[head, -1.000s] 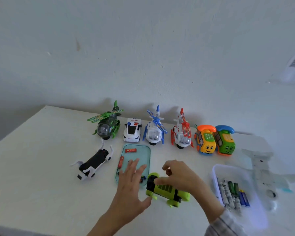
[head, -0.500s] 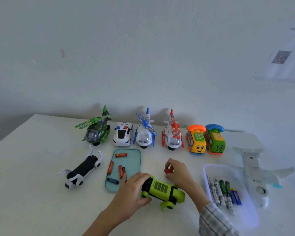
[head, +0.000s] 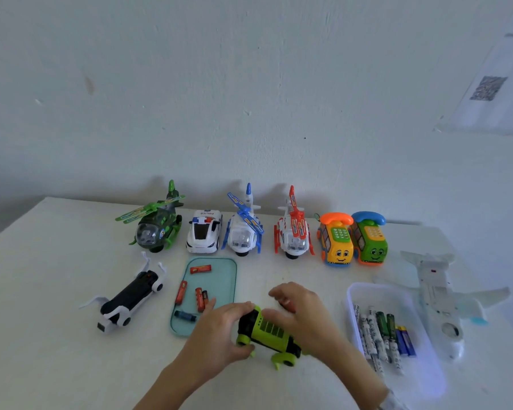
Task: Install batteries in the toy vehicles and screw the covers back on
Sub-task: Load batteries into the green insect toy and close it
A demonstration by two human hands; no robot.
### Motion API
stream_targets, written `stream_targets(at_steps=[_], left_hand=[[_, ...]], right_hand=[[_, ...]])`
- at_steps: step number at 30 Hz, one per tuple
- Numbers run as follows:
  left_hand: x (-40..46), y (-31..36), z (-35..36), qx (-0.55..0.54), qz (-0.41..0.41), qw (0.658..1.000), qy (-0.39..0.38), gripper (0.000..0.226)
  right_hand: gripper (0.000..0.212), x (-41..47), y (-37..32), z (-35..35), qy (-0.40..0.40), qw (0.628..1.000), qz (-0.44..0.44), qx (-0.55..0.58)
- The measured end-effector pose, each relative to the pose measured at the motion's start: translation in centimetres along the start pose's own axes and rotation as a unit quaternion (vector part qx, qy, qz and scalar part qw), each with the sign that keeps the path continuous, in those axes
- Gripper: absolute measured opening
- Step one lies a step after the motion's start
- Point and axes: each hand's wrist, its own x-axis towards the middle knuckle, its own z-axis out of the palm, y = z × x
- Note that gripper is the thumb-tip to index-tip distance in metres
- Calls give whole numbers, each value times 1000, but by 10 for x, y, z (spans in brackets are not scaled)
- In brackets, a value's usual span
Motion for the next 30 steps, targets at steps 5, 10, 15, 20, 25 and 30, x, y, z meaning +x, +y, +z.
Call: stream_targets(at_steps=[5,10,15,20,25,30], left_hand=[[0,1,1,-10,2,1000,10,71],[-1,1,2,-15,2,1000,7,72],[0,2,1,-22,-9,1000,3,74],[1,3,0,-31,-11,999,4,76],[0,3,0,-20,-4,1000,6,75],[1,3,0,-17,-8,1000,9,76]], right_hand=[[62,-13,0,24,-57,972,-39,-225],[51,-9,3,29,-33,971,-57,-231],[59,-11,8,26,-46,965,-96,-238],[64,-12,6,26,-43,967,-107,-228],[65,-13,9,29,-28,965,-111,-234],[56,-11,6,22,-63,965,-107,-231]])
